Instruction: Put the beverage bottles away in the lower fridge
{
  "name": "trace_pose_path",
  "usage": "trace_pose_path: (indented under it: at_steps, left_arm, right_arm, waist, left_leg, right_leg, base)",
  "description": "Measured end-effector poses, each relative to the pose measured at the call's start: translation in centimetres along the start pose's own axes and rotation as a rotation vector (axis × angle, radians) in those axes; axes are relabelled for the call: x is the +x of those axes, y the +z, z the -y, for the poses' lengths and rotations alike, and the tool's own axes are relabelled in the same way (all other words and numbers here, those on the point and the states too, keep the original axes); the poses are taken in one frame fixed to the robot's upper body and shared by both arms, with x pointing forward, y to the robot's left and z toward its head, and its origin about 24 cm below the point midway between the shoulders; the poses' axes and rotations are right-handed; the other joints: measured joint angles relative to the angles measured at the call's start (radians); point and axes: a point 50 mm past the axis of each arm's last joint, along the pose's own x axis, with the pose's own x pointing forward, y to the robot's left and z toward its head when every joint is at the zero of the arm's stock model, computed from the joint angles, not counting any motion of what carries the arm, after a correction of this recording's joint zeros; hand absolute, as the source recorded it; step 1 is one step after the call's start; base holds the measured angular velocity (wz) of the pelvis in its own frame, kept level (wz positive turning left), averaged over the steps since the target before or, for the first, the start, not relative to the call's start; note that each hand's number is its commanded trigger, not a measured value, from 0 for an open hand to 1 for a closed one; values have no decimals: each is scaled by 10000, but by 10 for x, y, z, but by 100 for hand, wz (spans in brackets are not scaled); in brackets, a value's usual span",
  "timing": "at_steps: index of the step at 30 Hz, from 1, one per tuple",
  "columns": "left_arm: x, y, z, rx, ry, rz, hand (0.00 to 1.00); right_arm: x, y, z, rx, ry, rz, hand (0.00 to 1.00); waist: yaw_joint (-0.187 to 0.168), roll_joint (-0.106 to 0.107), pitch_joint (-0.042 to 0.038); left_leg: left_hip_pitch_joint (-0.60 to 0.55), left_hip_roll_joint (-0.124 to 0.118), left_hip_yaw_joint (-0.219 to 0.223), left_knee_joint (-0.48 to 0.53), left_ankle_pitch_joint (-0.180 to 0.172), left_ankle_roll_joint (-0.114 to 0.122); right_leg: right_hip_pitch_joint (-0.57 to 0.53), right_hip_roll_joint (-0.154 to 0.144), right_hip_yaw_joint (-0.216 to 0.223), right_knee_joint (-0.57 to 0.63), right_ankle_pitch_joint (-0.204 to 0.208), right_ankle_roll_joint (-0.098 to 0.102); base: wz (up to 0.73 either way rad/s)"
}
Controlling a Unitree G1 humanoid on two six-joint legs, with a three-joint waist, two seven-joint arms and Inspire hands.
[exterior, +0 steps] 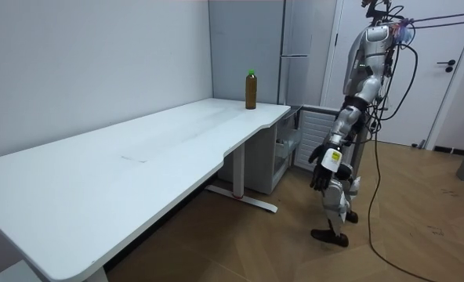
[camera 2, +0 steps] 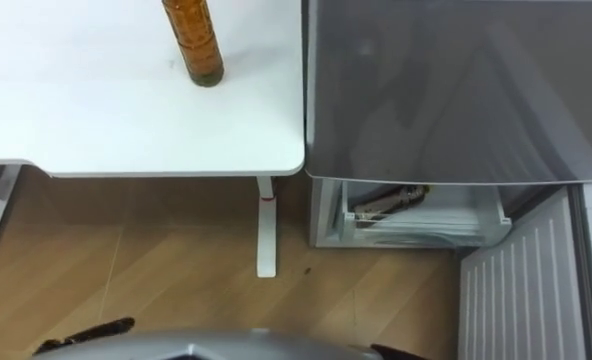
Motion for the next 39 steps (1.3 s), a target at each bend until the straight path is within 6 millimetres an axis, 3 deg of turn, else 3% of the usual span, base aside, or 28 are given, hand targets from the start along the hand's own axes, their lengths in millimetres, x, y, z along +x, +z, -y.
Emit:
trace_pose_path:
  at_steps: [13, 21, 29, 39]
  left_arm:
    - [-25, 83, 8, -1300, 1411, 4270, 0]
    - [-77, 146, 28, -1339, 996, 8437, 0]
    - [-118, 168, 51, -1152, -617, 10445, 0]
    - [-134, 168, 84, 46, -2903, 10991, 0]
  right_arm:
    - [0, 2, 1, -346, -101, 505, 0]
    - [0, 3, -2, -773, -48, 706, 0]
    - [1, 10, -9, -1618, 283, 967, 0]
    - [1, 15, -13, -1976, 418, 1256, 0]
  waist:
    - [-36, 106, -47]
    - [-59, 3, -62]
    - [-295, -35, -51]
    - [-442, -28, -27]
  left_leg:
    - [127, 1, 38, -63, 8, -3]
    - [119, -11, 5, -15, 8, -1]
    - [-50, -14, -115, -1, 9, 0]
    - [-59, -16, -98, 91, 7, 1]
  right_leg:
    - [21, 9, 99, -7, 4, -1]
    - [14, 14, 91, -14, 10, 0]
    - [-36, 23, 36, -22, 12, -1]
    - [-12, 23, 53, -30, 15, 1]
  base:
    - [-1]
    - [0]
    - [2]
    - [0]
